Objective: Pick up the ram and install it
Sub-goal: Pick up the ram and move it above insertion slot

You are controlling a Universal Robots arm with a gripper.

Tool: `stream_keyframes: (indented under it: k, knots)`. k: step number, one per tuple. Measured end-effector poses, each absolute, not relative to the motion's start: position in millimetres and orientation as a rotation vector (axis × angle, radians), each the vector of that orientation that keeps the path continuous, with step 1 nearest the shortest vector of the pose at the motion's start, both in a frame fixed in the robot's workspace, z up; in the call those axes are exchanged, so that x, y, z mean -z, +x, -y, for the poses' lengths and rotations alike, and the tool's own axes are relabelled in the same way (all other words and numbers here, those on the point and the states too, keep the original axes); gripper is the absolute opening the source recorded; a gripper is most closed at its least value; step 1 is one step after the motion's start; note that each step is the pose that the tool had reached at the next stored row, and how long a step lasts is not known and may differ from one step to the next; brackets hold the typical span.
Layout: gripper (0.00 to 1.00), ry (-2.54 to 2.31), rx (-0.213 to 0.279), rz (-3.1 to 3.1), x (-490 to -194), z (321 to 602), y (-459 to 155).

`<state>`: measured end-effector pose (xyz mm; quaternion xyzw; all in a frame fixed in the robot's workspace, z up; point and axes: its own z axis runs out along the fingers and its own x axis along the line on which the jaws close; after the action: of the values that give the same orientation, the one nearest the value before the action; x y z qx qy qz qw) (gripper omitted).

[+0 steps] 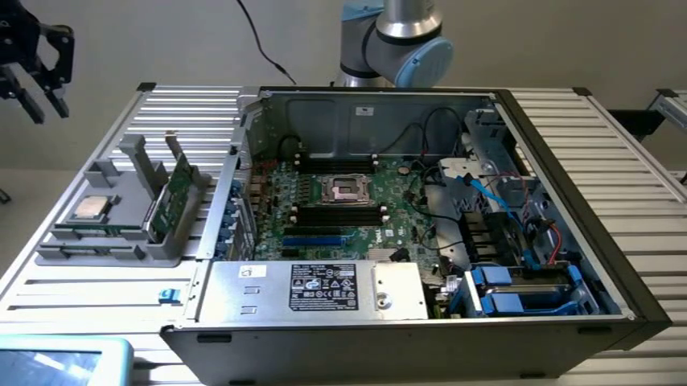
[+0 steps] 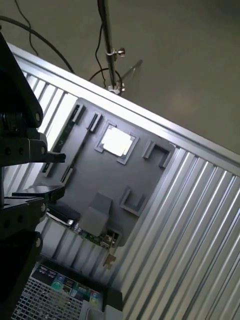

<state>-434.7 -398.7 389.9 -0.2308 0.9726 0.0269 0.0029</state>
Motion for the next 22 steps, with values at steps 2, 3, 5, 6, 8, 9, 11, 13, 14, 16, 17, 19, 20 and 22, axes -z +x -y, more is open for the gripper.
stream_keyframes:
  k: [2, 3, 5, 6, 8, 9, 11, 13, 14, 16, 17, 19, 20, 22]
  knots:
    - [0.32, -0.779, -0.085, -3.037, -389.8, 398.7, -434.8]
    - [0.32, -0.807, -0.085, -3.030, -389.7, 398.7, -434.8]
    - [0.32, -0.863, -0.085, -3.016, -389.8, 398.7, -434.8]
    - [0.32, -0.890, -0.085, -3.008, -389.8, 398.7, -434.8]
    - [0.32, -0.945, -0.085, -2.993, -389.8, 398.7, -434.8]
    - [0.32, -0.972, -0.085, -2.985, -389.8, 398.7, -434.8]
    - [0.32, -1.025, -0.085, -2.968, -389.8, 398.7, -434.8]
    - [0.32, -1.081, -0.085, -2.949, -389.7, 398.7, -434.9]
    - [0.32, -1.108, -0.085, -2.940, -389.8, 398.7, -434.9]
    - [0.32, -1.161, -0.085, -2.920, -389.7, 398.7, -434.9]
    - [0.32, -1.188, -0.085, -2.910, -389.6, 398.7, -435.0]
    - [0.32, -1.241, -0.085, -2.889, -389.5, 398.8, -435.0]
    - [0.32, -1.267, -0.085, -2.878, -389.5, 398.8, -435.0]
    - [0.32, -1.320, -0.085, -2.855, -389.3, 398.8, -435.1]
